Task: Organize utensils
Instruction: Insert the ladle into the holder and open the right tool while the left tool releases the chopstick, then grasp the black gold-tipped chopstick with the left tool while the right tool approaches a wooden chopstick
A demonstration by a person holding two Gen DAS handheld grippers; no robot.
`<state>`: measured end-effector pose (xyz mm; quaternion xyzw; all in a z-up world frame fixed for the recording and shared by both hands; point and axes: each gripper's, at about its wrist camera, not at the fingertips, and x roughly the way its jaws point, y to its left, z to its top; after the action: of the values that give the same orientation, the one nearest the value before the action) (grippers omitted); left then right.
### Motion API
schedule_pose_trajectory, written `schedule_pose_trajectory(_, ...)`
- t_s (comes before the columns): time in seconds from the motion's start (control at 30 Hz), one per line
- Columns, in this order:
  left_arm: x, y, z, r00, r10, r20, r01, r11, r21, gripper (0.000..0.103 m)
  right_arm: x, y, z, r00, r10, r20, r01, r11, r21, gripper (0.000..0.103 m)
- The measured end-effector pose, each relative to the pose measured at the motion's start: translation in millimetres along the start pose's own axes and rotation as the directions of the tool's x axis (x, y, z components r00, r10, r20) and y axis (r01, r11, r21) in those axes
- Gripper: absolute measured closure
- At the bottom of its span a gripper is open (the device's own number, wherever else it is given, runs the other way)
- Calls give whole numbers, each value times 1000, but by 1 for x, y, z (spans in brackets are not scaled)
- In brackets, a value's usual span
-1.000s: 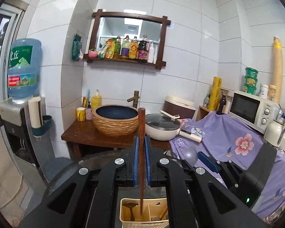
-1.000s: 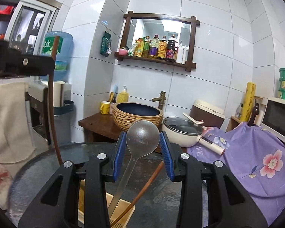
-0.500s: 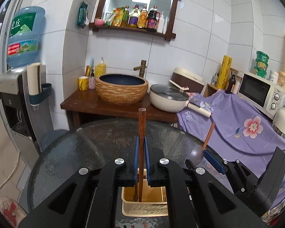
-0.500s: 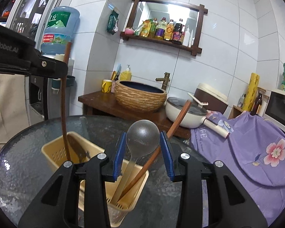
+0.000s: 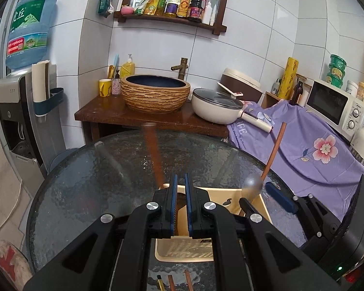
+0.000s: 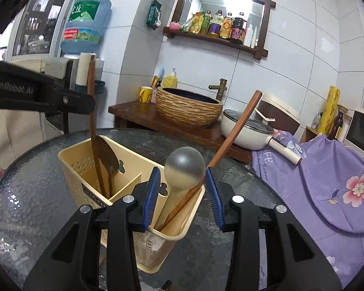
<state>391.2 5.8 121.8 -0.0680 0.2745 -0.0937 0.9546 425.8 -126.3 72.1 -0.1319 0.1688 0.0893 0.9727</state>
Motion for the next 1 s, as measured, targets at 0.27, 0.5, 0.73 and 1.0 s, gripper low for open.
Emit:
schedule_pose_trajectory(0.27,-40,5,-17,996,24,92,-23,1000,-6,41,-33,-11,-8,999,22,32,-24,998,60,42)
schedule_pose_trajectory(0.5,-51,9,-69,996,81,40,-83,996,34,16,-62,-16,-38,994,90,-67,-81,988,130,34)
schedule_pose_trajectory(0.73,-31,15,-135,988,85,-131,-81,996,32,25,-61,-8,-96,957,101,-270,-63,987,145,34)
schedule_pose_trajectory(1.0,-16,21,-174,966,89,-243,-80,996,46,56,-55,-7,-143,892,155,-425,-55,970,239,43)
